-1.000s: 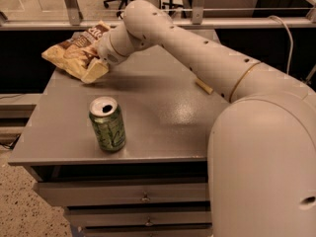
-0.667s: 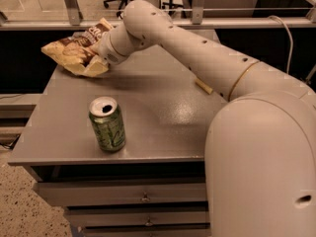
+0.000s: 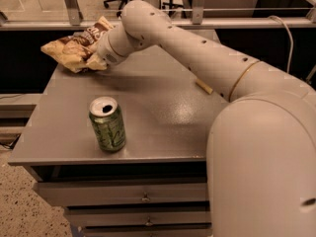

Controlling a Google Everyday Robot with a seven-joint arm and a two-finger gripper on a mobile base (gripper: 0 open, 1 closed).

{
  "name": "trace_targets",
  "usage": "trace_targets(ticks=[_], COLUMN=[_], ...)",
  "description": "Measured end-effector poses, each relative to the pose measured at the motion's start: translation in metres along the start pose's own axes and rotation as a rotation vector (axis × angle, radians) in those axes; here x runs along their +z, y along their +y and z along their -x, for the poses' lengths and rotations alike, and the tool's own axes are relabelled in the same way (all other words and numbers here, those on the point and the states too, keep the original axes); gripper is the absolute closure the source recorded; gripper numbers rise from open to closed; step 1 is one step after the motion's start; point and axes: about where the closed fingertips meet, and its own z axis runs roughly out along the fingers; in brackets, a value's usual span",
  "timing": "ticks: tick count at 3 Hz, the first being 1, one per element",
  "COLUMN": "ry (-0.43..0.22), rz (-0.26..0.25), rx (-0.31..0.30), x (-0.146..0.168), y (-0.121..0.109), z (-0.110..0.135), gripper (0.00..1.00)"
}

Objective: Pick brown chip bag

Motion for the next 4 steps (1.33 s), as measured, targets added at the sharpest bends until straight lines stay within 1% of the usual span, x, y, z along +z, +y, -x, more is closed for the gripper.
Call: trace_targets(ticks=[1, 2, 3, 4], ry=[-0.056, -0.098, -0.127, -0.169], rz=[-0.100, -0.199, -0.267, -0.328], rx=[-0.150, -0.320, -0.392, -0.435], x=[-0.061, -0.121, -0.150, -0.163], y=[0.003, 0.005, -0.003, -0.017], z=[0.040, 0.066, 0.072, 0.076], gripper=[1.00, 1.00, 1.00, 1.00])
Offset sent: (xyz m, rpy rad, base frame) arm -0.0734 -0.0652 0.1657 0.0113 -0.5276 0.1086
